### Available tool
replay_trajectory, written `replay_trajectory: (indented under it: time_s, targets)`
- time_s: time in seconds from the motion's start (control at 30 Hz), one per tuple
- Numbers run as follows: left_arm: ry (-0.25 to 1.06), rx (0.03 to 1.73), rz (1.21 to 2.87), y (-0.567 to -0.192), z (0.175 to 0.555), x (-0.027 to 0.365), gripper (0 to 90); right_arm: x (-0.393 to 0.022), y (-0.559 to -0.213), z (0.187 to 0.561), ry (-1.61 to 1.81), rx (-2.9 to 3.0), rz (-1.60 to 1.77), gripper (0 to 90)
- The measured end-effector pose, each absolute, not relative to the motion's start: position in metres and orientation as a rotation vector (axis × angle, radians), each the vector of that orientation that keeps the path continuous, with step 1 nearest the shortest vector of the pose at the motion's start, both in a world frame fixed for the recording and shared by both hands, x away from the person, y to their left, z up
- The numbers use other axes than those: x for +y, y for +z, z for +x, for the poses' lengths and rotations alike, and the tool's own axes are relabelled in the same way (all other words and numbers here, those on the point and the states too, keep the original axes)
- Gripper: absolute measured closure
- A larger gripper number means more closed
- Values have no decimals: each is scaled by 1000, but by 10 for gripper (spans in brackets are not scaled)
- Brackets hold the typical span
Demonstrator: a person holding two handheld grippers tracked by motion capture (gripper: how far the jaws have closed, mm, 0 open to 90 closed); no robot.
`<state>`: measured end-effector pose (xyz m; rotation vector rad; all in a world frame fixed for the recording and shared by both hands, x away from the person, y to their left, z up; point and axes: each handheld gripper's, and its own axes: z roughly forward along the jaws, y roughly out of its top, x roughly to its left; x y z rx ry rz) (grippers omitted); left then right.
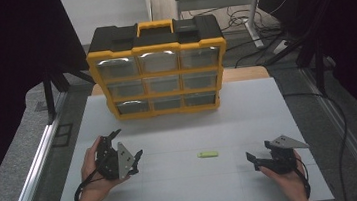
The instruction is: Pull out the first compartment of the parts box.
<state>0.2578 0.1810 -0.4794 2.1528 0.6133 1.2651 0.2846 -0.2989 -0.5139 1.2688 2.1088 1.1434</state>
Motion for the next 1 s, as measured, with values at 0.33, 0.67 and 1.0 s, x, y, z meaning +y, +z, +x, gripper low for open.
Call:
replay_trajectory:
  time_s: [0.33, 0.67, 1.0]
  targets:
    - [1279, 608, 2149, -471, 265, 180, 68, -299, -514, 285, 1143, 2108, 1270, 149]
    - [1317, 597, 2134, -459, 274, 181, 68, -300, -515, 285, 1140, 2106, 1272, 149]
    - [1358, 583, 2119, -445, 283, 183, 71, -300, -515, 285, 1139, 2104, 1275, 149]
